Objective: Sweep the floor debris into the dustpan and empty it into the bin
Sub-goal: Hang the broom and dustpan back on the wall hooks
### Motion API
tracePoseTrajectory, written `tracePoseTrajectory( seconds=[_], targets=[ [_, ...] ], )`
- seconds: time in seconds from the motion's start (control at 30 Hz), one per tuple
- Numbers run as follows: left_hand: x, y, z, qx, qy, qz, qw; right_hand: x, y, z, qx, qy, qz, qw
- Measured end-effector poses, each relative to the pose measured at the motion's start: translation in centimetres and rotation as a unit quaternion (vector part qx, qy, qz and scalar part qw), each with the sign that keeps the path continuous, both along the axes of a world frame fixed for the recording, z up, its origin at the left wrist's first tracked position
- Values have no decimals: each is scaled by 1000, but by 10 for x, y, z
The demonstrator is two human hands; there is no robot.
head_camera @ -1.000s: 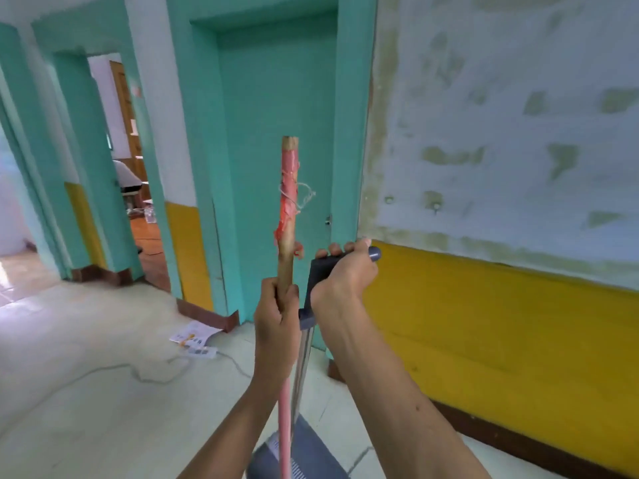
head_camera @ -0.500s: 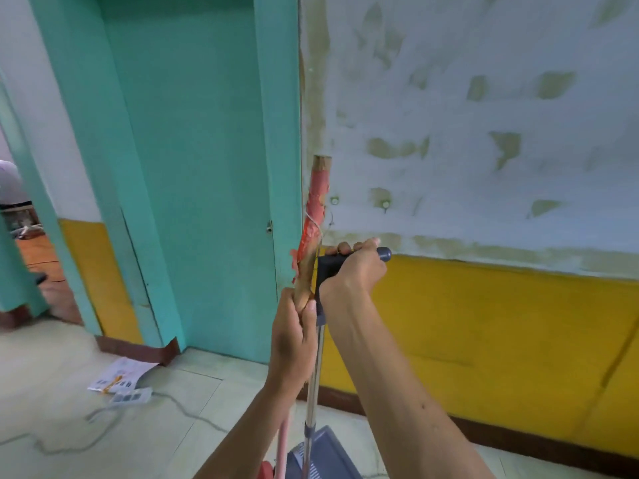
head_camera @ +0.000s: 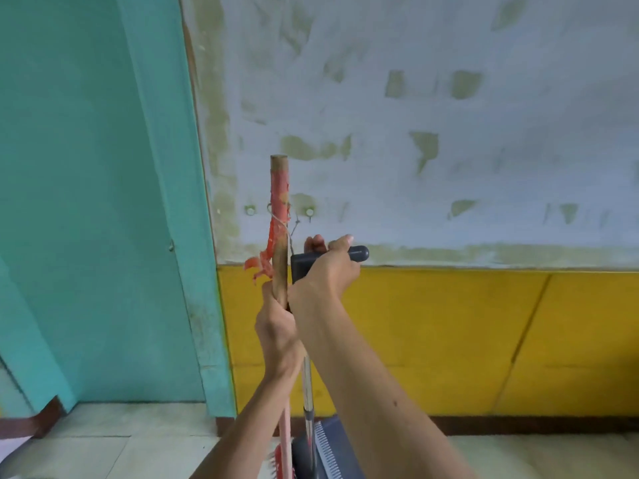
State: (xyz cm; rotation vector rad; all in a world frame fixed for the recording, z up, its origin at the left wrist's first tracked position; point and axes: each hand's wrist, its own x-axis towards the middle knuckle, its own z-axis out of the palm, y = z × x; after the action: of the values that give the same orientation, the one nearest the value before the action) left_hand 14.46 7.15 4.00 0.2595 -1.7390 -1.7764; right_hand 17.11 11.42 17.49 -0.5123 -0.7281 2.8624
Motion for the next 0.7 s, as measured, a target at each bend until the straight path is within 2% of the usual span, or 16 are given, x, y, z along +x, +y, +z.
tracePoseTrajectory(
  seconds=[0.1,0.13,0.17,0.2,0.23,0.27,0.3,0.37,0.43,0.53,0.63,0.7],
  targets=[
    [-28,5,2,-110,76,-10,991,-25,30,-4,27,29,2,999],
    [-40,5,0,-140,75,-11,987,-36,43,-4,91,36,-39,994],
    [-54,5,-3,-148,68,-18,986,-46,59,-1,193,55,-100,974],
    [-68,4,-6,-142,68,-34,987,-58,74,5,319,96,-161,929],
    [-82,4,-9,-134,70,-52,987,-71,88,13,447,151,-181,863],
    [-93,4,-12,-127,70,-70,987,-85,97,23,558,191,-139,796],
    [-105,5,-15,-123,69,-88,986,-98,100,34,640,202,-47,740],
    [-126,9,-21,-119,66,-126,983,-126,91,49,735,177,132,641],
    [-146,11,-27,-114,67,-159,978,-154,77,50,784,152,156,582],
    [-174,6,-31,-106,65,-195,973,-188,64,45,790,135,137,582],
    [-195,-1,-33,-101,44,-213,971,-210,59,49,806,110,156,561],
    [-208,-5,-33,-94,23,-232,968,-222,57,52,801,106,180,561]
  ],
)
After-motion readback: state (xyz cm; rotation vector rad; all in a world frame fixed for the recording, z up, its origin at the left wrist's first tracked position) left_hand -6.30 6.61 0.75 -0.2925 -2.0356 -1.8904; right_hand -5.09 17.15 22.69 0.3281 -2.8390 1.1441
